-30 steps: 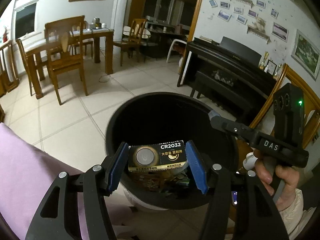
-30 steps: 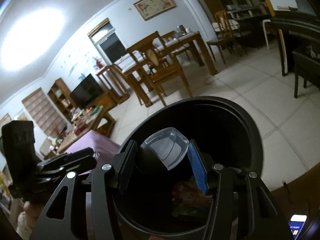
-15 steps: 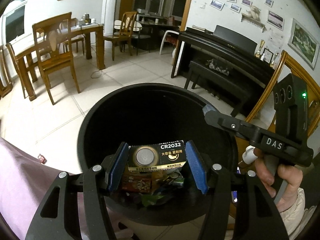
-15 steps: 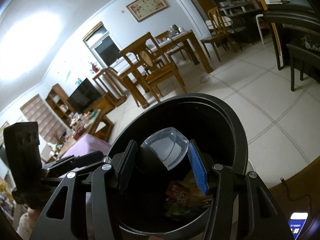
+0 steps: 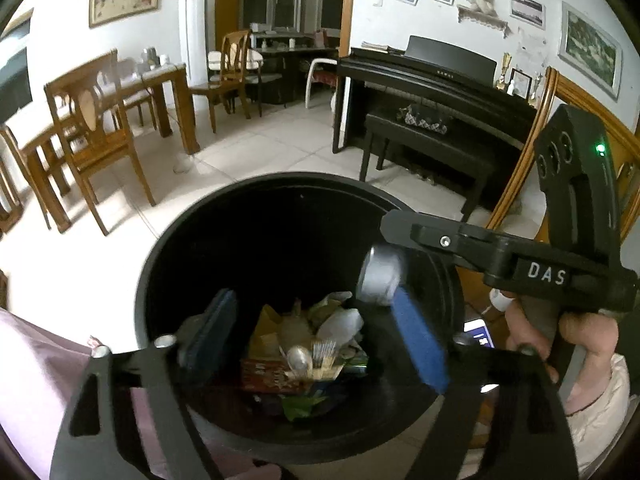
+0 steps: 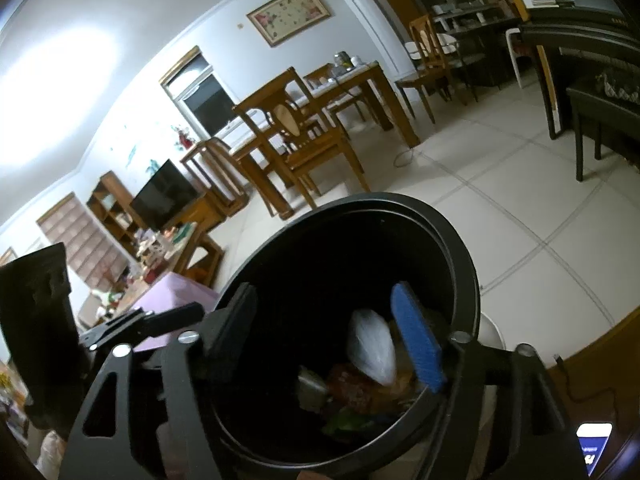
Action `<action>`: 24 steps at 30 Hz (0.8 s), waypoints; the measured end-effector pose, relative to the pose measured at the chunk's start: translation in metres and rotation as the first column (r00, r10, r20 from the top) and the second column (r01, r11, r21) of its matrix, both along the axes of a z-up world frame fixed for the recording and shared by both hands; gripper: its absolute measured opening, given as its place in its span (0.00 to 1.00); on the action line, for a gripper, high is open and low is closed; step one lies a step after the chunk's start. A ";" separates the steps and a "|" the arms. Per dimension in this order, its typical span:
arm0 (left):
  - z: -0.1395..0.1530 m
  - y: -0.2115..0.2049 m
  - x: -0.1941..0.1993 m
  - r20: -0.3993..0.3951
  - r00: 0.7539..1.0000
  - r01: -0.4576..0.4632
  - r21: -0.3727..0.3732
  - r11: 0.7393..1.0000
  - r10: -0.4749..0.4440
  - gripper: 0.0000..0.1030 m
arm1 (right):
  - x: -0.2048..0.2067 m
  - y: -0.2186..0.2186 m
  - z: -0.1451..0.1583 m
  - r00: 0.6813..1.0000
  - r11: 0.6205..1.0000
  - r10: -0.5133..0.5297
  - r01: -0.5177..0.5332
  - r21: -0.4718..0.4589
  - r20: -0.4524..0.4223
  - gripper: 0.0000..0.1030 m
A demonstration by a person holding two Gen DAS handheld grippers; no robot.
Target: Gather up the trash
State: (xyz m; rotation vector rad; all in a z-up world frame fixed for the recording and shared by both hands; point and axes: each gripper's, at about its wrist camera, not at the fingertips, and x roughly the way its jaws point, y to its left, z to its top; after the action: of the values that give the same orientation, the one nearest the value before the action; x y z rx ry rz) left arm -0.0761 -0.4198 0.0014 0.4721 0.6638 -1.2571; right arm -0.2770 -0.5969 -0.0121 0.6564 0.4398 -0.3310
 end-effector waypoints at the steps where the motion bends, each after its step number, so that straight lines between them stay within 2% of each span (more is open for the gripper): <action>1: 0.001 0.002 -0.001 0.005 1.000 0.004 0.000 1.000 -0.004 0.80 | 0.001 0.003 0.001 1.000 1.000 0.001 -0.001 -0.002 -0.001 0.70; 10: 0.010 0.035 0.004 0.016 1.000 -0.026 -0.026 0.999 0.026 0.80 | 0.021 0.023 0.011 1.000 0.999 0.023 -0.023 -0.027 -0.001 0.72; 11: 0.012 0.042 0.005 0.008 0.999 -0.042 -0.041 0.998 0.042 0.80 | 0.025 0.025 0.013 1.000 0.999 0.031 -0.031 -0.031 0.000 0.73; 13: 0.016 0.061 0.011 -0.010 0.997 -0.077 -0.075 0.994 0.076 0.92 | 0.036 0.036 0.016 0.999 0.998 0.048 -0.048 -0.034 0.000 0.76; 16: 0.024 0.093 0.022 -0.019 0.990 -0.141 -0.129 0.982 0.140 0.94 | 0.063 0.055 0.021 0.995 0.994 0.100 -0.101 -0.038 -0.011 0.77; 18: 0.029 0.123 0.034 -0.017 0.976 -0.218 -0.154 0.964 0.218 0.94 | 0.083 0.073 0.025 0.989 0.988 0.144 -0.144 -0.047 -0.020 0.77; 20: 0.032 0.152 0.045 0.000 0.948 -0.313 -0.172 0.934 0.317 0.95 | 0.107 0.099 0.030 0.980 0.978 0.198 -0.200 -0.059 -0.026 0.77; 23: 0.031 0.203 0.064 0.056 0.860 -0.493 -0.161 0.855 0.507 0.95 | 0.143 0.148 0.034 0.955 0.953 0.293 -0.295 -0.067 -0.033 0.79; 24: 0.030 0.225 0.071 0.070 0.819 -0.555 -0.155 0.818 0.569 0.95 | 0.152 0.161 0.036 0.947 0.944 0.320 -0.322 -0.070 -0.035 0.79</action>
State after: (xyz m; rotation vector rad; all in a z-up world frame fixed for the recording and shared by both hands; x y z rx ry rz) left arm -0.0047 -0.1952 0.0314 0.2088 0.5649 -0.6935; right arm -0.1250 -0.4356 0.0235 0.4972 0.5456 -0.0449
